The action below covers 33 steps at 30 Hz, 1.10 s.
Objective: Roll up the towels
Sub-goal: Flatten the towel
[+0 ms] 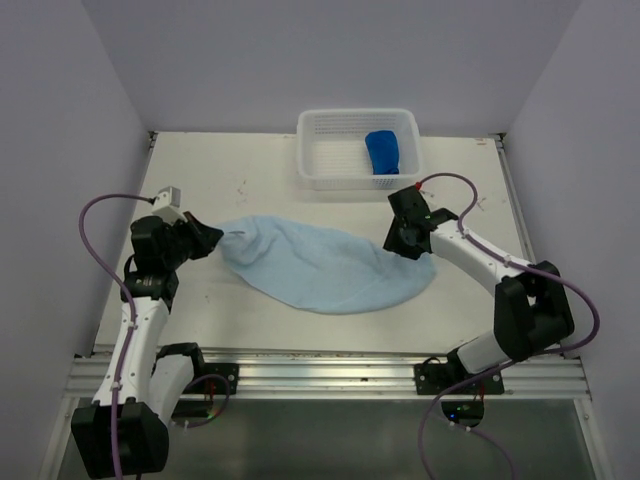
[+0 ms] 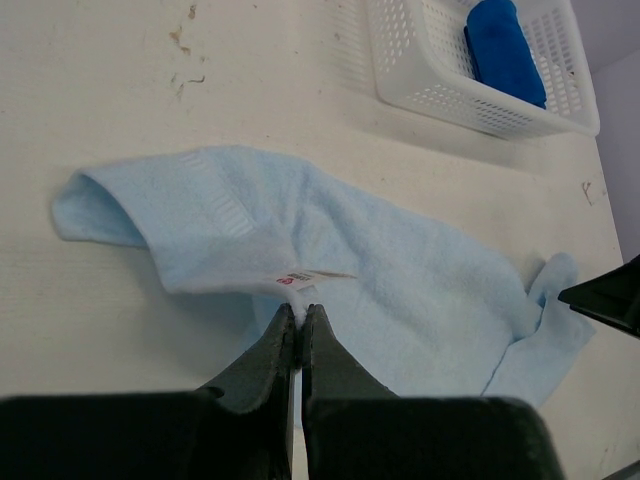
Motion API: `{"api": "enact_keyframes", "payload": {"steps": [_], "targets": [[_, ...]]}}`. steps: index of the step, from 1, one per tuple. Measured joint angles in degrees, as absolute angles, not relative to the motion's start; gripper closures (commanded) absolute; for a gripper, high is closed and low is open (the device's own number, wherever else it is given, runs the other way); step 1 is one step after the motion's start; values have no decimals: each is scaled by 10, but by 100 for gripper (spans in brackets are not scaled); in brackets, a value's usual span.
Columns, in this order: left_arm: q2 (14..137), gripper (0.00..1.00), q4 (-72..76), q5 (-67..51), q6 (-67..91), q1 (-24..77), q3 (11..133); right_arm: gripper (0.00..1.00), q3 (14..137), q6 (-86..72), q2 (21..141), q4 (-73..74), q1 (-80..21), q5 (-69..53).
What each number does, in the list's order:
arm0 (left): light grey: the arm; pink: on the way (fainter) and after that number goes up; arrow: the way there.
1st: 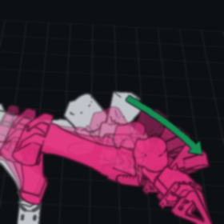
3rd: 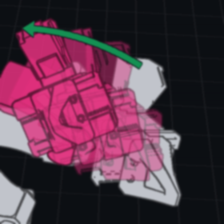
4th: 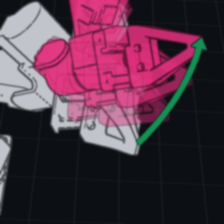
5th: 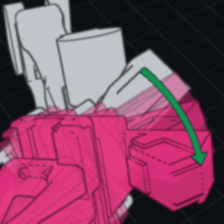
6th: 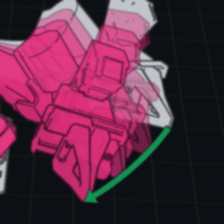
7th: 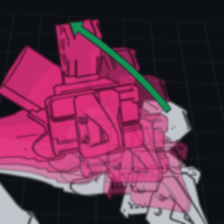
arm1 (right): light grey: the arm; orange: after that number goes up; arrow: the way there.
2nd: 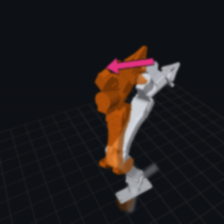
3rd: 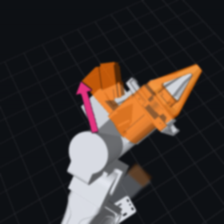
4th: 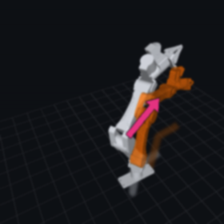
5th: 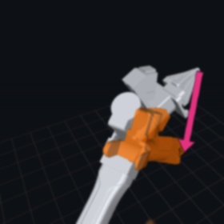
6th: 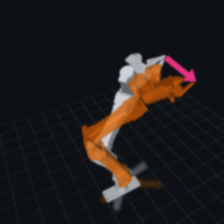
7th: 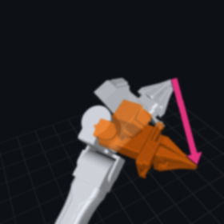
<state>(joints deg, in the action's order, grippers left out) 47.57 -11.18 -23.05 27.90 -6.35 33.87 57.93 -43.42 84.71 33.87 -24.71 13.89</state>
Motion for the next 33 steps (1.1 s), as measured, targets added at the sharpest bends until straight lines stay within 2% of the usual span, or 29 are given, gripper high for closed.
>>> {"api": "enact_keyframes", "payload": {"steps": [13,18,24,28,30,33], "targets": [[486,100,-92,-251,281,-63,311,55,584,-421,922,355,-247,143],[490,100,-81,-255,284,-63,310,58,584,-417,949,353,-247,152],[491,100,-77,-260,285,-63,310,72,585,-413,952,353,-247,159],[492,100,-77,-262,285,-63,310,91,585,-410,949,356,-247,166],[493,100,-77,-264,285,-63,310,97,585,-409,943,360,-247,171],[494,100,-77,-264,285,-63,310,100,585,-409,924,366,-247,175]]}}
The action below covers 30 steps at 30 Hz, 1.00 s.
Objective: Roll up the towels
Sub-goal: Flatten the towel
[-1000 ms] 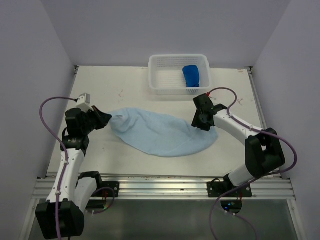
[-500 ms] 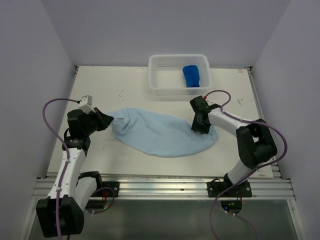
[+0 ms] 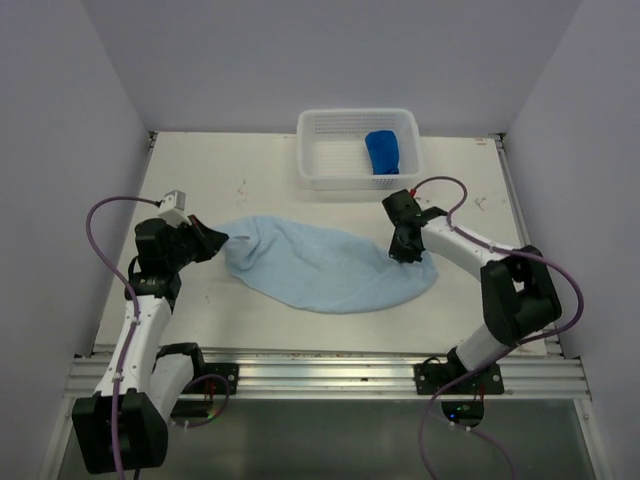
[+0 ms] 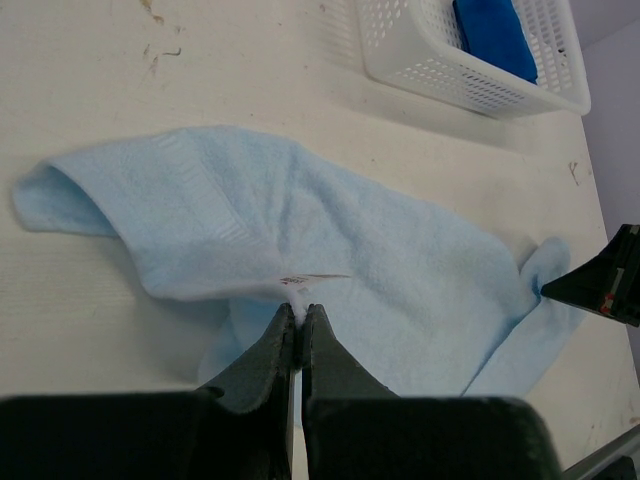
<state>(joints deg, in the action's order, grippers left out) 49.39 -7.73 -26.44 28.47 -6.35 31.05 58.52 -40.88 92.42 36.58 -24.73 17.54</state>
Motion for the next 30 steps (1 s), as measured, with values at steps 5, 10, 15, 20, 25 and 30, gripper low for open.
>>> {"api": "enact_keyframes", "payload": {"steps": [5,10,15,20,25,30], "targets": [[494,100,-78,-265,285,-63,310,100,592,-409,894,377,-247,185],[497,100,-86,-262,285,-63,321,100,601,-408,856,401,-247,195],[527,100,-91,-250,299,-65,381,100,644,-399,809,430,-230,206],[566,100,-81,-251,348,-88,449,100,705,-388,770,437,-130,181],[606,100,-73,-238,399,-105,517,100,804,-383,777,454,-28,127],[622,100,-69,-228,455,-116,574,100,916,-390,807,466,0,79]]}}
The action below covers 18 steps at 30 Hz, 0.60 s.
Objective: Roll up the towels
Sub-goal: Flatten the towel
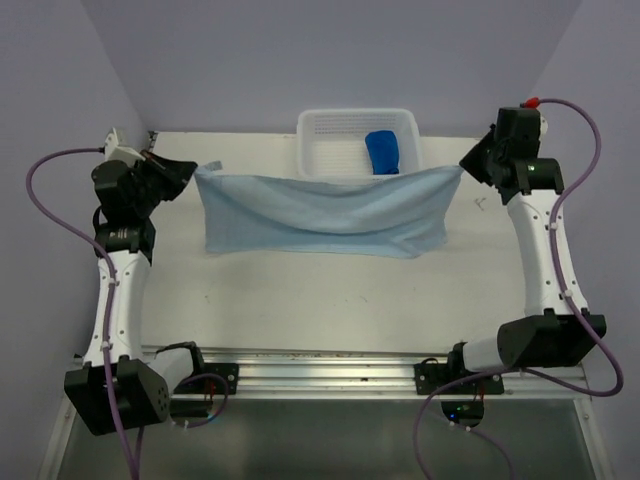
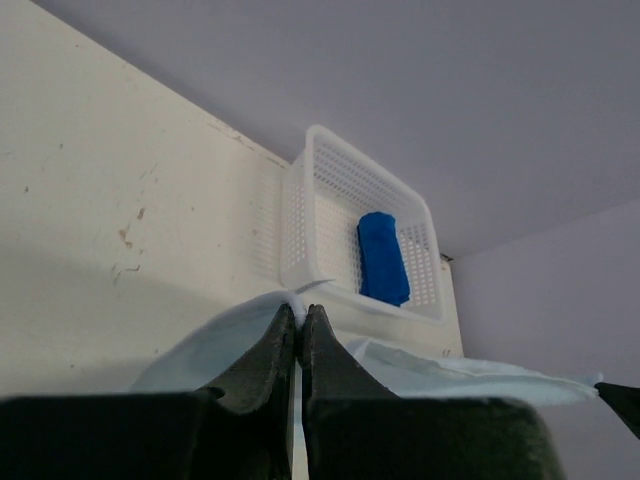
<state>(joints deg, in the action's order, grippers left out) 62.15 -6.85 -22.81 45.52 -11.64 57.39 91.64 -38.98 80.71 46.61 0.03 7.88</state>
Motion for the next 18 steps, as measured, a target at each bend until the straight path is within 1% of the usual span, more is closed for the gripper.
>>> {"api": "enact_keyframes", "payload": {"steps": [5,9,18], "targets": [[611,100,-68,-222,502,-135,610,100,979,-401,807,480,16,55],[567,100,-85,-214,519,-145,617,100,986,-406,775,499,21,49],[418,100,-128,-185,519,-133,619,100,969,-406,602,557,20,59]]}}
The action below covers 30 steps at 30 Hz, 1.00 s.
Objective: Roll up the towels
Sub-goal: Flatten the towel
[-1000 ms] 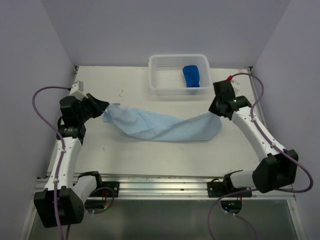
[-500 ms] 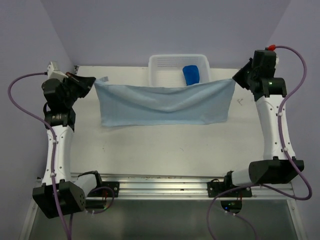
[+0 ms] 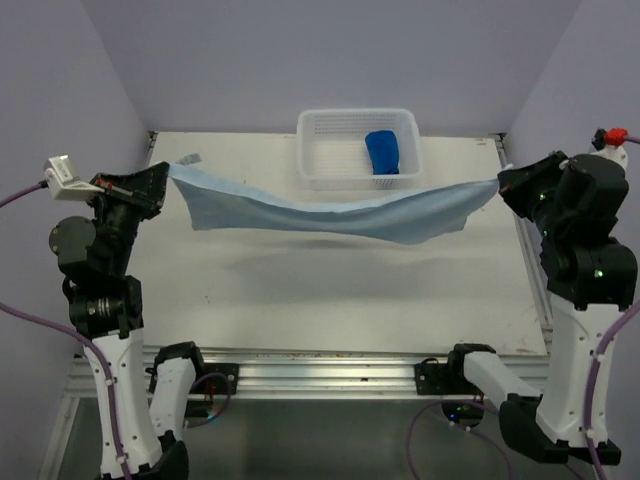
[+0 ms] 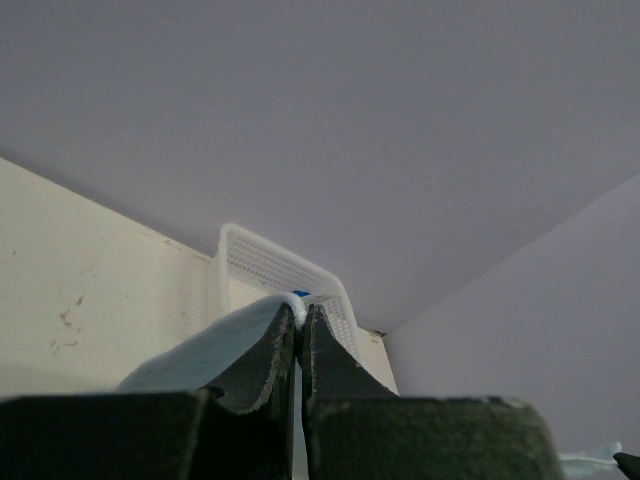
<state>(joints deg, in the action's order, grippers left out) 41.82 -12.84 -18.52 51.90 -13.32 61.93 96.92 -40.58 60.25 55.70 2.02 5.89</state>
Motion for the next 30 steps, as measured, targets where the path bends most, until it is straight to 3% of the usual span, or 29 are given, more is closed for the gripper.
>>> {"api": "enact_keyframes", "payload": {"steps": [12,15,19,23,30], "targets": [[293,100,-260,-72,502,-113,649,100,1008,-415,532,640,20,84],[278,100,-272,-43,490,-110,640,100,974,-420,533,634,20,84],[271,100,-245,-33,489,-109,538,100,884,-429,550,603,20,81],[325,100,-219,-34,489,-108,428,100,806,-436,601,557,20,79],[502,100,-87,-52,490,-108,373,100,737,-454,765,406,20,55]]}}
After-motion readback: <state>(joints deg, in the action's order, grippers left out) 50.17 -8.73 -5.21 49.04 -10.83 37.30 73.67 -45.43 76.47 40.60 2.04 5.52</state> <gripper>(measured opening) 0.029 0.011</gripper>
